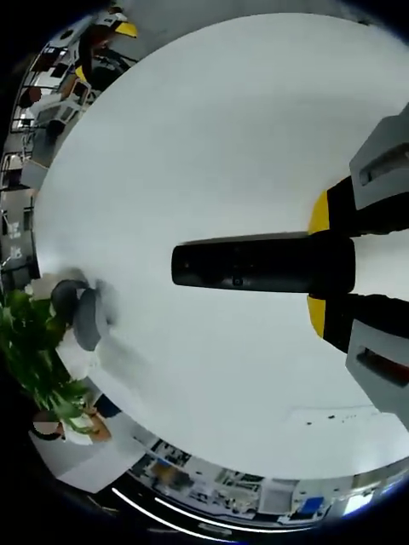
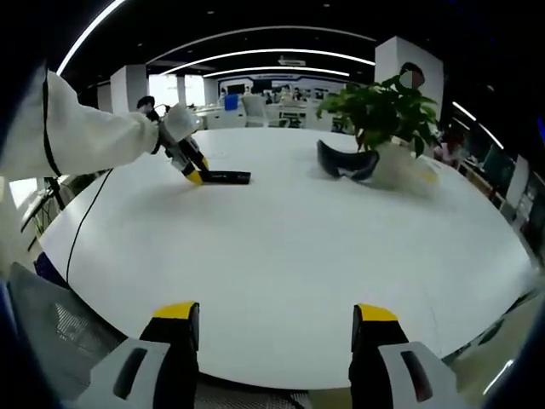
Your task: Press the specified remote control buttons in sequence, fully releasing each button before pressing the next.
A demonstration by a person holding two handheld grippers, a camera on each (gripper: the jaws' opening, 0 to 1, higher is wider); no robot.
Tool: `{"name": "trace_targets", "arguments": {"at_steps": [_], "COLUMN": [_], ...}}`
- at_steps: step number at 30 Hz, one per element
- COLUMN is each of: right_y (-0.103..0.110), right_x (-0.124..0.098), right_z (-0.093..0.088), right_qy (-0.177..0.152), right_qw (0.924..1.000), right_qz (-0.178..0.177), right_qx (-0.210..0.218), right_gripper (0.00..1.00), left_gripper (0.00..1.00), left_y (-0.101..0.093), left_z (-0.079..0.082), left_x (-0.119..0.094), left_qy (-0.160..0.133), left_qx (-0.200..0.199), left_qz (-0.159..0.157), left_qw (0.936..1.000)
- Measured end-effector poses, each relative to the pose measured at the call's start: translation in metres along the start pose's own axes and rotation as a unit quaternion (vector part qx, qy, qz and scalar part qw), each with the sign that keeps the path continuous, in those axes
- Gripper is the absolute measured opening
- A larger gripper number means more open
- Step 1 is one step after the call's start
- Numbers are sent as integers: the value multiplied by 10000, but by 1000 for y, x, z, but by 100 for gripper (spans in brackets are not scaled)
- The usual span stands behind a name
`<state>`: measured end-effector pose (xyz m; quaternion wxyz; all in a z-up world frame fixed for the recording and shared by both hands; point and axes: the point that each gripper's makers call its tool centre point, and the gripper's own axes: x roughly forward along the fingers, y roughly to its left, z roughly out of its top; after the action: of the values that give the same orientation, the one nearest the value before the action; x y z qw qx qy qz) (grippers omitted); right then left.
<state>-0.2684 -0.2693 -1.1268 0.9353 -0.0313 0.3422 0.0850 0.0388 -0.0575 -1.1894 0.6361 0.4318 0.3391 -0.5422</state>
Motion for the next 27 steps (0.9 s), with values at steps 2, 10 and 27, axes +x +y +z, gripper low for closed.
{"name": "trace_targets", "arguments": {"at_steps": [2,10,27], "right_y": [1,2,-2], "right_x": [0,-2,-3], "right_z": [1,3,9], "right_qy": [-20,-68,-262], "right_qw": [10000,10000,9996], "right_qz": [12,9,-69], "right_qx": [0,3,19], "right_gripper": [72,73,78], "left_gripper": [24,36,94], "left_y": [-1,9,-8], "left_z": [0,-1,-14], "left_x": [0,-7,-37], "left_qy": [-15,-29,-929], "left_qx": [-23,-304,-2538], "left_qz": [-32,537,1680], "left_qw": [10000,9981,9480]}}
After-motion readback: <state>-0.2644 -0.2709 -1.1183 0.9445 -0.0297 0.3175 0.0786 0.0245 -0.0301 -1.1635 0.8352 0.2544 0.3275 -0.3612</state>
